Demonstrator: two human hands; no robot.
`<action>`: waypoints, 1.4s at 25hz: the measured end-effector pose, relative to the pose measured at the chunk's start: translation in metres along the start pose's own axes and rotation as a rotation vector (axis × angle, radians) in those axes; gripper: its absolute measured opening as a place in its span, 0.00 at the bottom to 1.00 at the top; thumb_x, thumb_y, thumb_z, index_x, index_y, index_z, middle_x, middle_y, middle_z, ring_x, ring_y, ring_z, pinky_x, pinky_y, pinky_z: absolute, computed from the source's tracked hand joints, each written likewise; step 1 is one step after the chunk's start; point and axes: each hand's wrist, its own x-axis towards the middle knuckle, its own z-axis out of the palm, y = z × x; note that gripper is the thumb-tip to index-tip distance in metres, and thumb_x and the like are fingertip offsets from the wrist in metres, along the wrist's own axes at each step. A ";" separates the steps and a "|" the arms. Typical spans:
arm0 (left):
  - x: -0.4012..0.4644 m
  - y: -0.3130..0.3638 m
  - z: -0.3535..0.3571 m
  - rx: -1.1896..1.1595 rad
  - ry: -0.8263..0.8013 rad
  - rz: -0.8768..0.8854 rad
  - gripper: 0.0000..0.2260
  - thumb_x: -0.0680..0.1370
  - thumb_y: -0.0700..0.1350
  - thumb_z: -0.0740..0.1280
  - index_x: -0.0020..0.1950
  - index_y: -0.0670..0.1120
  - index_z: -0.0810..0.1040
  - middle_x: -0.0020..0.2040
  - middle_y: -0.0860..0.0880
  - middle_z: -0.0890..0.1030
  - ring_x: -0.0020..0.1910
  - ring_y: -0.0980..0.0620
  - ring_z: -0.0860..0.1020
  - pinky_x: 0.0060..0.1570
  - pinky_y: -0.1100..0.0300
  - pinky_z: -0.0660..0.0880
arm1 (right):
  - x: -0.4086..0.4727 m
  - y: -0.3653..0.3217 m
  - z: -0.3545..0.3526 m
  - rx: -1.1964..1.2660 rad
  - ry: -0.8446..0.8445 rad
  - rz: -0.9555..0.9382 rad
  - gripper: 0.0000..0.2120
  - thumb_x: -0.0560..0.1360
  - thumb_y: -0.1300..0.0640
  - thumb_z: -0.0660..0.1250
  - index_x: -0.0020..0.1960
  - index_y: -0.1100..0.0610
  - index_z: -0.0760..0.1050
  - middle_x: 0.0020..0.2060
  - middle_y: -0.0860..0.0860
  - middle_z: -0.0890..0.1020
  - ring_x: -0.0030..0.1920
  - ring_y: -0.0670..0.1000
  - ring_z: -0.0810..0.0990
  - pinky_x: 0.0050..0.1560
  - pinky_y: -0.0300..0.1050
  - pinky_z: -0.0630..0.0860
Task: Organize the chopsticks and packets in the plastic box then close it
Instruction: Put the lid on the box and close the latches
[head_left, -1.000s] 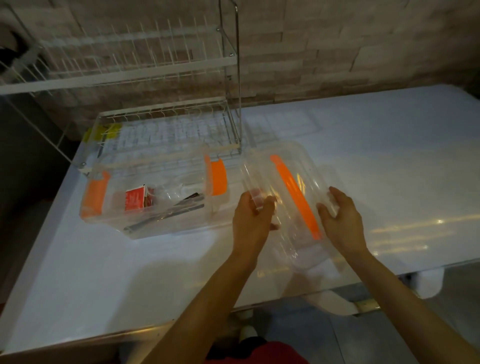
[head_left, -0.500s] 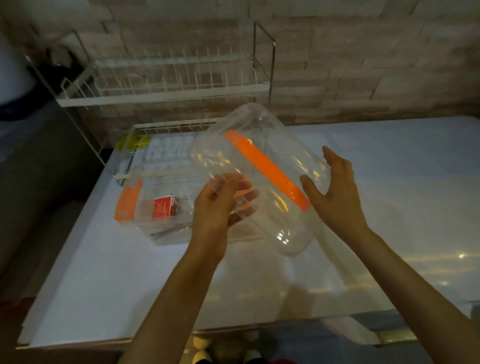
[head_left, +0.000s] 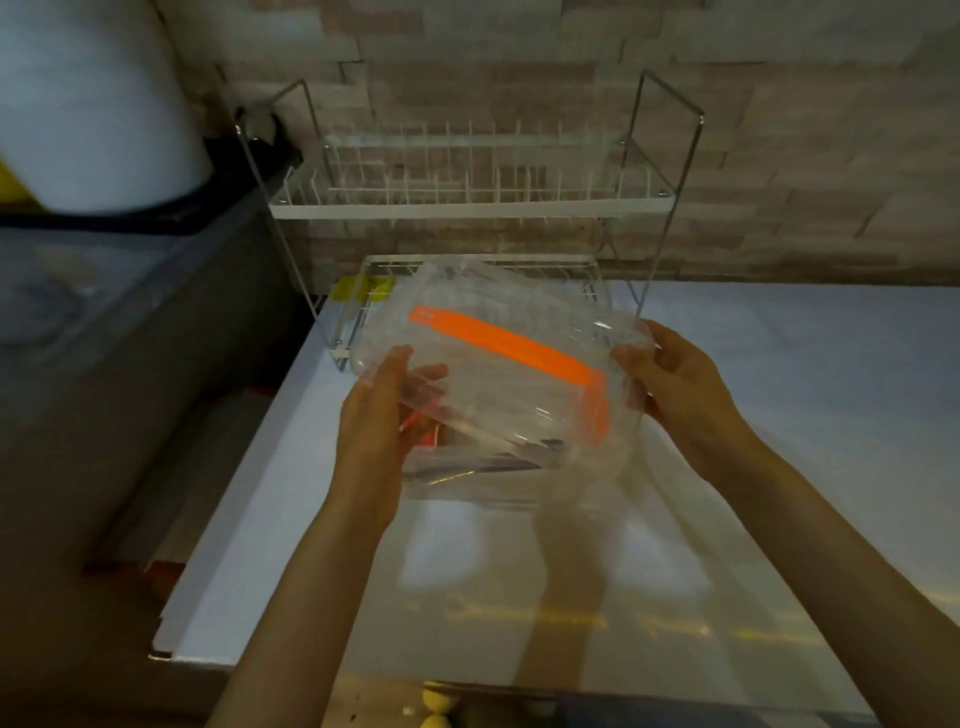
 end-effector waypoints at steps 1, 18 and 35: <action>0.007 0.002 -0.009 0.031 0.014 -0.016 0.08 0.78 0.48 0.59 0.45 0.50 0.77 0.40 0.50 0.80 0.39 0.54 0.79 0.42 0.60 0.77 | 0.002 -0.002 0.001 -0.013 -0.007 -0.009 0.16 0.76 0.59 0.63 0.64 0.56 0.71 0.36 0.55 0.80 0.38 0.52 0.79 0.41 0.40 0.78; 0.082 -0.005 -0.031 0.787 0.044 0.155 0.17 0.80 0.46 0.55 0.67 0.42 0.63 0.61 0.40 0.75 0.56 0.43 0.76 0.48 0.58 0.70 | 0.057 0.011 0.054 -0.251 0.200 0.061 0.19 0.76 0.57 0.63 0.65 0.60 0.68 0.61 0.57 0.76 0.52 0.55 0.76 0.50 0.47 0.72; 0.116 -0.034 -0.041 0.944 0.027 0.056 0.18 0.79 0.47 0.57 0.67 0.41 0.68 0.65 0.39 0.70 0.57 0.44 0.74 0.52 0.58 0.67 | 0.057 0.030 0.052 -0.615 0.178 -0.068 0.17 0.76 0.56 0.64 0.62 0.61 0.73 0.60 0.58 0.75 0.46 0.48 0.72 0.46 0.36 0.65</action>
